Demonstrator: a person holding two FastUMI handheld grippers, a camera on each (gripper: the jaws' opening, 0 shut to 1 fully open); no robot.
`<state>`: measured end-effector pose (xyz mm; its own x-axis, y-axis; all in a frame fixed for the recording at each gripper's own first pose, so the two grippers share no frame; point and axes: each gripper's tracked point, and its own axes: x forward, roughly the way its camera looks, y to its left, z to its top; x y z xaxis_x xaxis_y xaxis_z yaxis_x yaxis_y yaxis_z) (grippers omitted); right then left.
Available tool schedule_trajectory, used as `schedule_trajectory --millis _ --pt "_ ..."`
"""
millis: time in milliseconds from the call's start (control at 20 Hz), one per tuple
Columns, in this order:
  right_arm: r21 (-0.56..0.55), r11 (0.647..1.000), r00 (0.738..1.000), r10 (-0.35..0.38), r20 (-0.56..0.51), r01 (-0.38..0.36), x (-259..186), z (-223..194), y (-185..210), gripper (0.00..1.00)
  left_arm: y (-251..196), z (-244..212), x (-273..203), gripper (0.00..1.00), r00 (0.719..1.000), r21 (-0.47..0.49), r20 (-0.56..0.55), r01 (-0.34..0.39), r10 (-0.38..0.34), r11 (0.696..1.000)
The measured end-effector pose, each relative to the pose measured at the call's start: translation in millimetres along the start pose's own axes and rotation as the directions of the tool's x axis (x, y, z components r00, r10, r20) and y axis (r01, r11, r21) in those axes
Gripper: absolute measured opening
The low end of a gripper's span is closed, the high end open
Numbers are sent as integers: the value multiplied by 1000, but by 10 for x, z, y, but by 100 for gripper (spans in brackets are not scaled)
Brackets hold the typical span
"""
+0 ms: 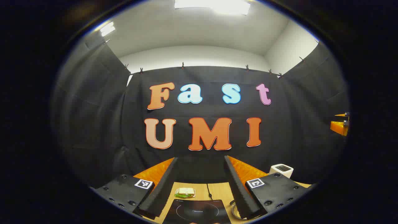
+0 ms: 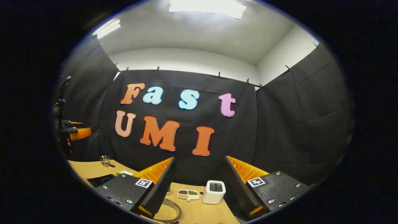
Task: First push the handle of the pot to place it horizontally, then grasp the pot with both hands and set it on the induction cooktop.
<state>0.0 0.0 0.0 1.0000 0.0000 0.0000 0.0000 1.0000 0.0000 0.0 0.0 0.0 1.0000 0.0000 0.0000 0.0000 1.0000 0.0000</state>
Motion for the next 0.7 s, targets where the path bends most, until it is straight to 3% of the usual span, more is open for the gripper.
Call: schedule_trajectory --millis 700 --pt "31 998 996 47 74 -49 -136 110 106 95 96 52 -66 95 999 -33 38 -33 34 999"
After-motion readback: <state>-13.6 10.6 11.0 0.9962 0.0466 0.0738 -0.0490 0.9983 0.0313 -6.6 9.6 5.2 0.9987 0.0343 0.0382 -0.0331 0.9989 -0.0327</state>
